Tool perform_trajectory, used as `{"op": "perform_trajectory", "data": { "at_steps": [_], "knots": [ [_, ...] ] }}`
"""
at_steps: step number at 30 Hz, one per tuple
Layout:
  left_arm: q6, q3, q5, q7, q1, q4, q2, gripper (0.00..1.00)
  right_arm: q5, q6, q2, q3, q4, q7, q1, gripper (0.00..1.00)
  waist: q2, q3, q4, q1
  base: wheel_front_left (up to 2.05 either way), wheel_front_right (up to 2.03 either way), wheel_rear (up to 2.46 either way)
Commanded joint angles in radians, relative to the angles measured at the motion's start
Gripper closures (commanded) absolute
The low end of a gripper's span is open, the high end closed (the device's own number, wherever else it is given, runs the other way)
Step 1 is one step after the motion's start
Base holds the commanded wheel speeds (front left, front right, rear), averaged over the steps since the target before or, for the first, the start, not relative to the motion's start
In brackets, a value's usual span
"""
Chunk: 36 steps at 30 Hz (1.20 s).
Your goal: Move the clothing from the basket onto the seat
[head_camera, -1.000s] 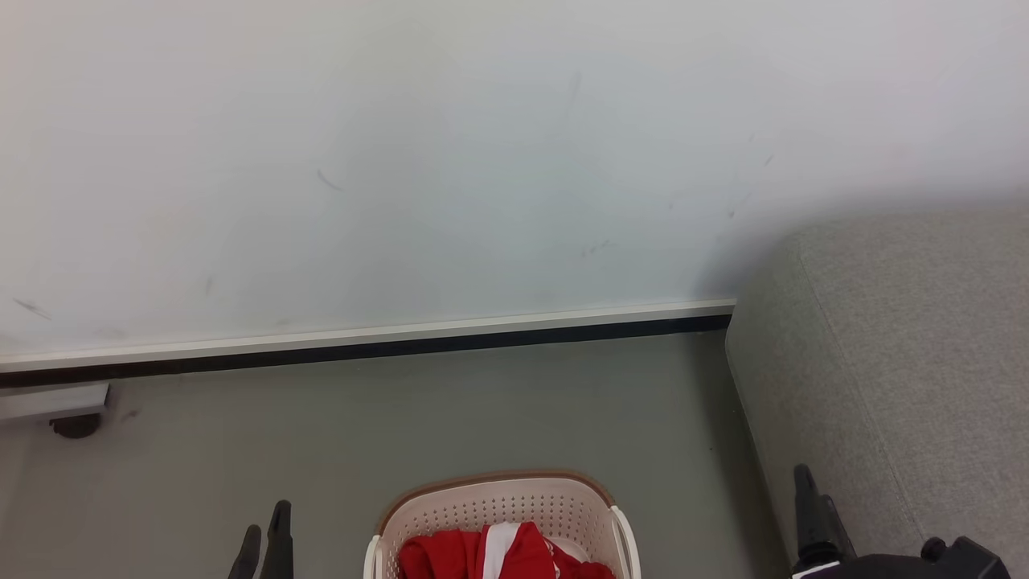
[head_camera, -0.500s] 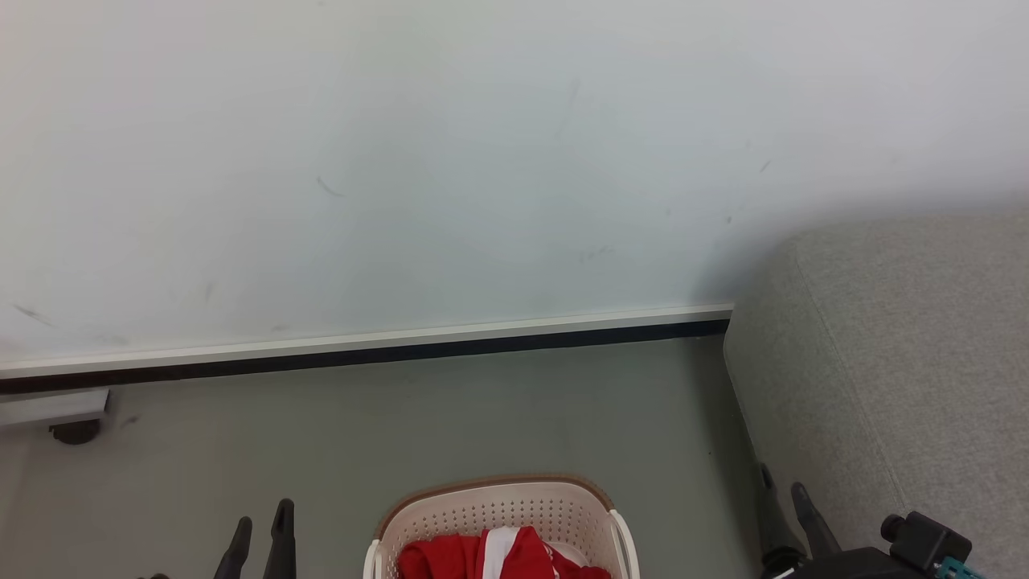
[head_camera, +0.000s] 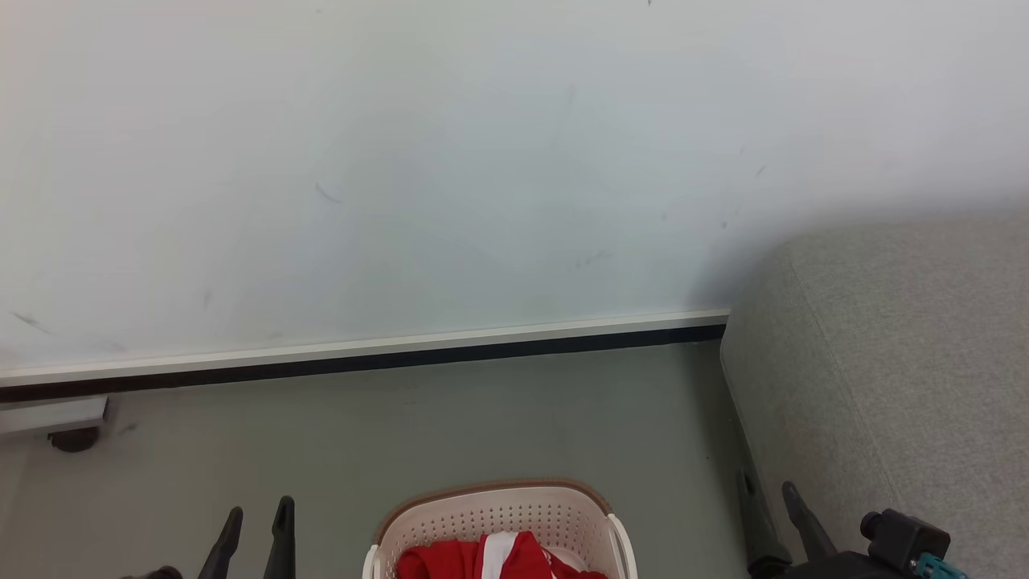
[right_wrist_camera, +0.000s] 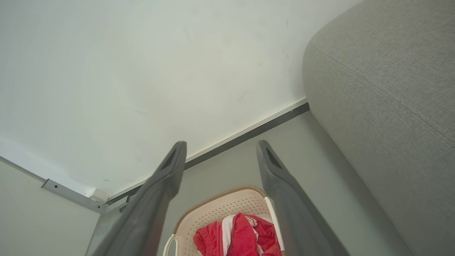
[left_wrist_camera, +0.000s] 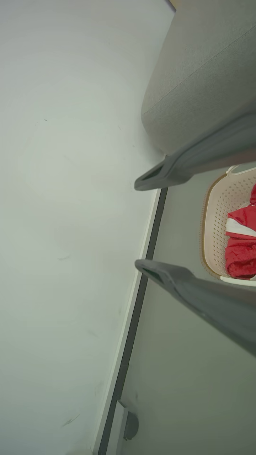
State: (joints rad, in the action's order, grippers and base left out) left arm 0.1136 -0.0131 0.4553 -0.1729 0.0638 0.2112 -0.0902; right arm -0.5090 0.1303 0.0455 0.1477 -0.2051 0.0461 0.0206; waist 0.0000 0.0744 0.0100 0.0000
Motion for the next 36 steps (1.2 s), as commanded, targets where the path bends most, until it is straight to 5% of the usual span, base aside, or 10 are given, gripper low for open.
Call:
{"op": "perform_trajectory", "data": {
  "at_steps": [1,36],
  "knots": [
    [0.004,0.002,-0.035,-0.013,-0.006,-0.008,-0.009,0.00,0.035,0.001,0.006,0.007,0.011,0.009,-0.005,0.00,0.0000,0.002,0.001,0.0000,0.00,0.00,0.00],
    [-0.012,0.045,-0.282,-0.083,-0.041,0.019,0.011,0.00,0.267,0.001,0.007,0.076,0.024,0.048,-0.012,0.00,0.0000,0.024,0.008,0.0000,0.00,0.00,0.00]
  ]
}}
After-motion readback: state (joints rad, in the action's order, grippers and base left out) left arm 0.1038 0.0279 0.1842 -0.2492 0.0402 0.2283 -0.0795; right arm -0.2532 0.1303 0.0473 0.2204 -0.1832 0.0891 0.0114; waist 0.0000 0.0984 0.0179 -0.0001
